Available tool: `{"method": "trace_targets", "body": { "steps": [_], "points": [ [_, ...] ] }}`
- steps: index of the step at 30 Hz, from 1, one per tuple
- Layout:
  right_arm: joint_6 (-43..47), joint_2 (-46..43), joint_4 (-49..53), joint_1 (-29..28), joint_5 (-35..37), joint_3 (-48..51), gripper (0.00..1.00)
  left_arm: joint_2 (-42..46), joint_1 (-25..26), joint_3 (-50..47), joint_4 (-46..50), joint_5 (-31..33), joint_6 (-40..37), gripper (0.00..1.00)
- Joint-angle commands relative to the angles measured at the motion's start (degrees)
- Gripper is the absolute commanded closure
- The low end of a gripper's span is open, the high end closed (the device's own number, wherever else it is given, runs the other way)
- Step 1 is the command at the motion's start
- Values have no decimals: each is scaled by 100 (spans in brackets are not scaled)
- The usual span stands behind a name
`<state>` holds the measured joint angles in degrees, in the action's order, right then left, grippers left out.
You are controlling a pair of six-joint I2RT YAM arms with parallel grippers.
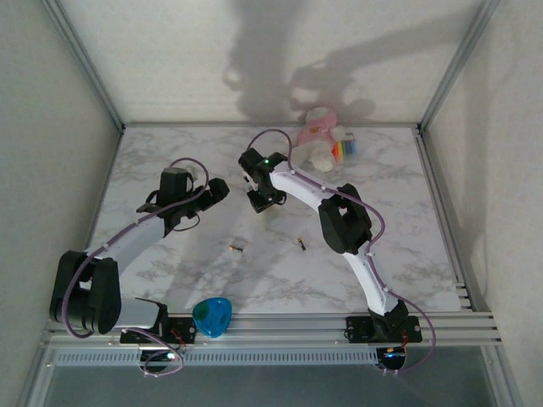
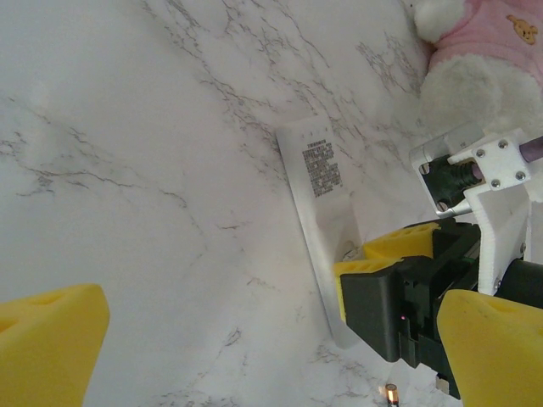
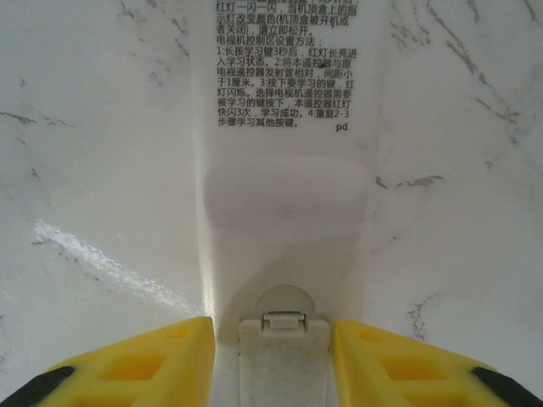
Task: Load the batteries into the remote control
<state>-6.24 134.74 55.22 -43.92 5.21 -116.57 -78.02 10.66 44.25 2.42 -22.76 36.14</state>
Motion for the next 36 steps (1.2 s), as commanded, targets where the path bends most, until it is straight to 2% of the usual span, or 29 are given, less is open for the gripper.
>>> {"method": "trace_targets", "body": {
  "steps": [1,19,24,31,36],
  "points": [
    [-22,88,78,-39,44,-13,64,90,-33,110,-1,-53,-90,0],
    [-524,-798,-62,89,314,328,66,111,-31,75,-55,-115,-35,0],
    [-728,-1073,-270,405,179,746,67,127,-28,75,-65,-126,-27,0],
    [-391,-964,-429,190,-60,832,55,135,-4,54,-83,-138,-11,0],
    [-283,-567,-282,140,24,497,52,168,2,40,-49,-127,-10,0]
  ]
}}
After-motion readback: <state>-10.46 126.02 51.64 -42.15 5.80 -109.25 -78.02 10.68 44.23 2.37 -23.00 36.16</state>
